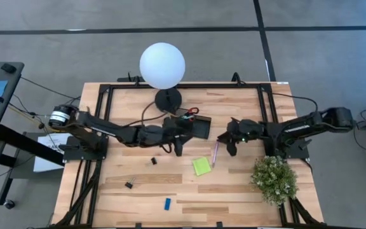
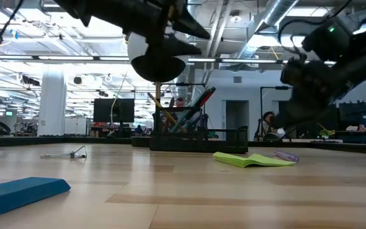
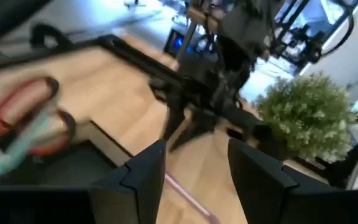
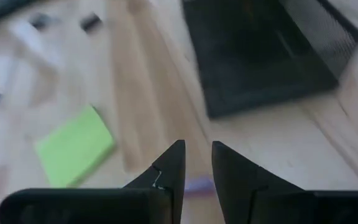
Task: Pick and place office supplies into organizer
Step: Put the purple mechanical pencil into the desk organizer
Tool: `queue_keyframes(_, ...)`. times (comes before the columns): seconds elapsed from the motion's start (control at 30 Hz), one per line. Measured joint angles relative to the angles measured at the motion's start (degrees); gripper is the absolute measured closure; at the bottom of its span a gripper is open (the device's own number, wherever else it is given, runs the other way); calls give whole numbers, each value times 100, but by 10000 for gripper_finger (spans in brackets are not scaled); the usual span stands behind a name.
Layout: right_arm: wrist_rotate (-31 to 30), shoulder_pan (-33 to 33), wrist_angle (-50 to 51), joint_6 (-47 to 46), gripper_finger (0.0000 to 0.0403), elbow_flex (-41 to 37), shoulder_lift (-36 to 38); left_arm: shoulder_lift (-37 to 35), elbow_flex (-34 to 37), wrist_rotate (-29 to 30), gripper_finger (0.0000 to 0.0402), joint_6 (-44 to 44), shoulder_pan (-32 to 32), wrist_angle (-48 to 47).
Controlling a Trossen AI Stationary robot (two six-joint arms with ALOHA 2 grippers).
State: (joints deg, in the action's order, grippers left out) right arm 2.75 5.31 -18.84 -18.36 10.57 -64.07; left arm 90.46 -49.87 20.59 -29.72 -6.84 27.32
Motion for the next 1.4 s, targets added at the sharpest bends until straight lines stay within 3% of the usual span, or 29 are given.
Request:
queue_keyframes(0.27, 18, 384, 375, 274, 331, 138, -2, 830, -26, -104, 233, -659, -23, 191)
queue_keyframes(0.43, 15, 556, 473, 280, 331, 140, -2, 1616, -680, -562, 233, -630, -23, 196)
queue_keyframes(0.57, 15, 658, 431, 285, 331, 140, -2, 2313, -1677, -820, 233, -494, 1, -613)
queue_keyframes(0.83, 17, 681, 338, 363, 331, 140, -2, 3537, -4019, -773, 233, -580, 143, -3579)
queue_keyframes(0.97, 15, 681, 340, 381, 331, 140, -2, 4021, -4866, -932, 233, -329, 130, -3856)
queue_keyframes(1.17, 17, 681, 357, 381, 331, 140, -2, 4460, -5563, -973, 233, -476, 130, -4441)
queue_keyframes(1.4, 17, 673, 364, 381, 331, 140, -2, 4576, -5595, -773, 233, -867, 133, -4764)
